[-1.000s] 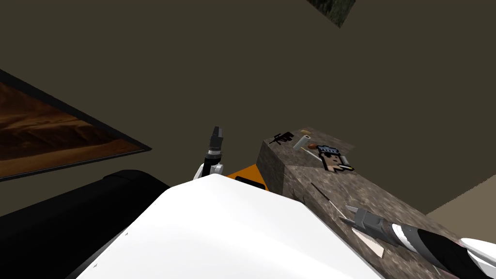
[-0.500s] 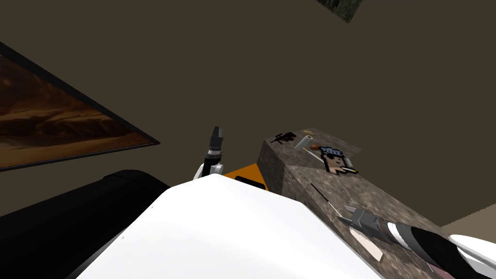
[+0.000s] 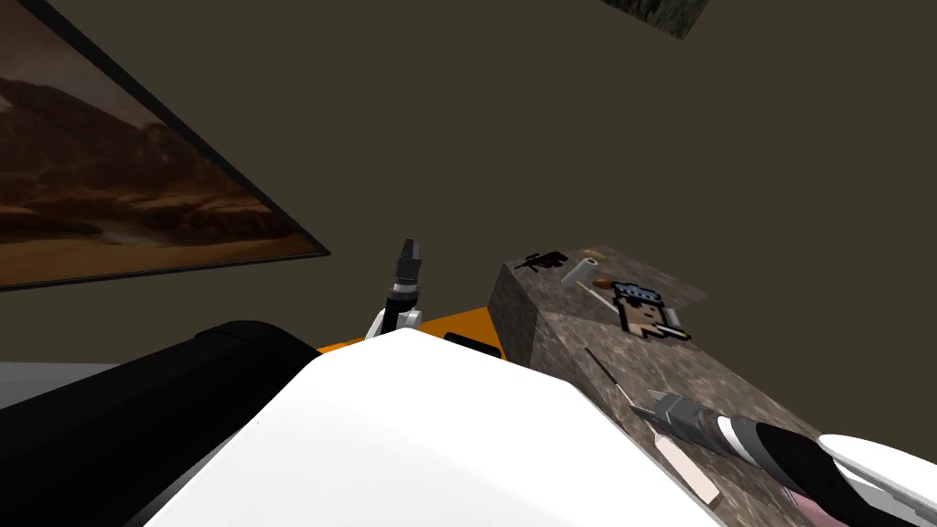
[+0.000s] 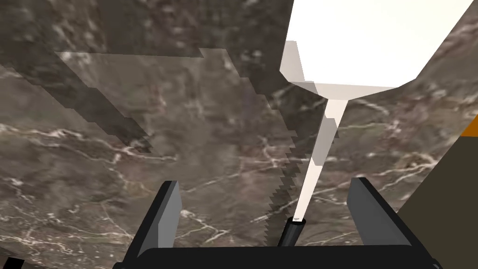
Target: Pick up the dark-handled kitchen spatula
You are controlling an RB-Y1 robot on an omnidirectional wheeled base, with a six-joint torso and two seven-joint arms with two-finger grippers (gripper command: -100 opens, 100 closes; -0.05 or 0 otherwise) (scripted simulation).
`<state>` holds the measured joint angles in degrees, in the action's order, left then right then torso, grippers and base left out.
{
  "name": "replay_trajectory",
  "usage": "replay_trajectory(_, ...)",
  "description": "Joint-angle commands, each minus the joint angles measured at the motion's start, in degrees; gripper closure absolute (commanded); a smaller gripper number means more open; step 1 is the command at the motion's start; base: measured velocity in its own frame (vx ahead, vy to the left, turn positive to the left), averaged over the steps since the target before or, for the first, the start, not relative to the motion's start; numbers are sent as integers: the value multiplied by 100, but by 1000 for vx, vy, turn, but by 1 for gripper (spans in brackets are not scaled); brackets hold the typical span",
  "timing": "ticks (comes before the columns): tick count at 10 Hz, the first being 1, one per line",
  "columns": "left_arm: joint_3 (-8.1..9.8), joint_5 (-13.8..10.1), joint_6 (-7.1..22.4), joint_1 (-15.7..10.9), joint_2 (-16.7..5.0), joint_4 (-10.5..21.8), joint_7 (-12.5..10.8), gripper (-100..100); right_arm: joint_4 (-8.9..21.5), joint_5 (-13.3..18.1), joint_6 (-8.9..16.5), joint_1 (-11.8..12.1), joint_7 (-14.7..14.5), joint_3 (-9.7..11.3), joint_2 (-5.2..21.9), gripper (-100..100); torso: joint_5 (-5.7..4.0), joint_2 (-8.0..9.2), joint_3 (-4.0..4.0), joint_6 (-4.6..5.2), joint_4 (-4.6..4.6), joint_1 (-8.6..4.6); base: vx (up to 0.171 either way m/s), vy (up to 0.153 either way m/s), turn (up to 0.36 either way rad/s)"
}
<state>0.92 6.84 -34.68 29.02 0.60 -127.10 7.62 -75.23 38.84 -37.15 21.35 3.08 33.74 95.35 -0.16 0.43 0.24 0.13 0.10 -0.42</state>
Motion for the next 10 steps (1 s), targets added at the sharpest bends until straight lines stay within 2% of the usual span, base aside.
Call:
replay_trajectory(1, 0, 0, 0, 0, 0, 0, 0, 0, -79, 47, 115, -20, 286, 26, 4, -100, 0, 0, 0, 0, 0, 0, -63, -35, 5)
replay_trajectory(2, 0, 0, 0, 1, 0, 0, 0, 0, -79, 47, 115, -20, 321, 26, 4, -100, 2, -7, -3, 3, -1, 14, -19, 10, -30)
replay_trajectory(3, 0, 0, 0, 1, 1, 0, 0, 0, -352, 186, 394, 43, 556, 106, 114, -100, 7, -20, -11, 2, -4, 31, -91, -38, 331)
replay_trajectory(4, -1, 0, 0, -1, 0, 0, 0, 0, -442, 186, 505, 43, 703, 106, 114, -100, 7, -8, -6, -9, -3, 21, -100, -70, 194)
replay_trajectory(5, 0, 0, 0, 0, 0, 0, 0, 0, -442, 186, 505, 43, 830, 106, 114, -100, 3, -3, -2, 2, 0, 10, -43, -40, -18)
replay_trajectory(6, 0, 0, 0, 1, 0, 0, 0, 0, -690, 324, 754, 107, 1013, 186, 225, -100, 3, -13, -7, 4, -2, 14, -82, -64, 231)
replay_trajectory(7, 0, 0, 0, -1, 0, 0, 0, 0, -804, 324, 895, 107, 1170, 186, 225, -100, 3, -8, -5, -5, -2, 8, -103, -69, 232)
replay_trajectory(8, 0, 0, 0, 0, 0, 0, 0, 0, -804, 324, 895, 107, 1339, 186, 225, -100, 2, -3, -1, 0, 0, 7, -62, -39, 32)
replay_trajectory(9, 0, 0, 0, 1, 0, 0, 0, 0, -1070, 463, 1152, 170, 1509, 266, 336, -100, 3, -10, -5, 5, -1, 13, -122, -76, 325)
replay_trajectory(10, -1, 0, 0, -1, 0, 0, 0, 0, -1166, 463, 1285, 170, 1656, 266, 336, -100, 2, 3, 1, -6, 0, 4, -122, -83, 180)
